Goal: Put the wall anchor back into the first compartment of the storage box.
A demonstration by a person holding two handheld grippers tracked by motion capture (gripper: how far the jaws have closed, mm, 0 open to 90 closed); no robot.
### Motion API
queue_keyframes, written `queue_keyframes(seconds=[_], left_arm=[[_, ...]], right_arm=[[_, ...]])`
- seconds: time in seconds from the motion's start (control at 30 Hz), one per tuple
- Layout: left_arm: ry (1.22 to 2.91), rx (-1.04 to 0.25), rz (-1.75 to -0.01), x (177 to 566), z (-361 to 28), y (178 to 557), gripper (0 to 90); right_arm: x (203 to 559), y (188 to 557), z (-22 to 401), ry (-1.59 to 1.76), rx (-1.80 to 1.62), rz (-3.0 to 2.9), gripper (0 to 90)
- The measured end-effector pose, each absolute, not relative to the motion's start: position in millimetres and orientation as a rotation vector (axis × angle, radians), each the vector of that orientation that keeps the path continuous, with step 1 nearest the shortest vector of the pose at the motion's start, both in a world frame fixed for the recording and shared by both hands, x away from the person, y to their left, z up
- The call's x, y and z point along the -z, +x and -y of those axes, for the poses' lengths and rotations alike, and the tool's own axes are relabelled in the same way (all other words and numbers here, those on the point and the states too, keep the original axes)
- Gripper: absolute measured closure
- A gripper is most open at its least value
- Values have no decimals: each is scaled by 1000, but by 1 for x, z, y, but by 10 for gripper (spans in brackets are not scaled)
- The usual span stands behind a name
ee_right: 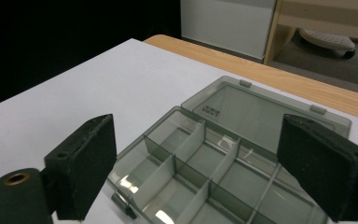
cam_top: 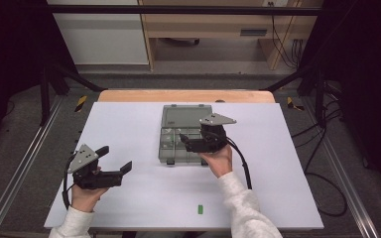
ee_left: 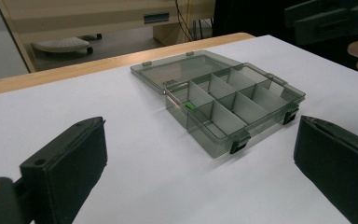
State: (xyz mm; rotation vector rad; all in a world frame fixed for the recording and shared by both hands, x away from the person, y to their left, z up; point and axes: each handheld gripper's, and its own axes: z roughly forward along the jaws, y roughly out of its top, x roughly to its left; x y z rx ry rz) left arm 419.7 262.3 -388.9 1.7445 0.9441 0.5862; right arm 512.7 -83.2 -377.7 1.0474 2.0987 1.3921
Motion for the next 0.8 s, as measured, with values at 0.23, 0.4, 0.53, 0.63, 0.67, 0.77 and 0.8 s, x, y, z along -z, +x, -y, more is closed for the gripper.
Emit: queue_keyframes(seconds=[0.23, 0.4, 0.53, 0.63, 0.67, 0.77, 0.8], left_arm=[[1745, -587, -946, 389, -262, 420, 22], [1745, -586, -947, 390, -262, 420, 22], [1748, -585, -946, 390, -262, 420, 22], [1747, -586, -946, 390, -262, 420, 22], [1748, -585, -946, 390, -262, 420, 22], [1748, -587, -945, 390, -261, 420, 22], [1747, -587, -944, 390, -261, 420, 22]], right_arm=[[383, 488, 107, 1042, -1425, -2063, 70], [390, 470, 123, 1053, -1436, -2069, 69], [399, 456, 137, 1077, -1455, -2070, 69], [407, 446, 147, 1090, -1459, -2073, 70], [409, 443, 149, 1096, -1456, -2073, 69], [416, 435, 155, 1111, -1434, -2086, 70], [418, 432, 156, 1108, -1421, -2090, 72]])
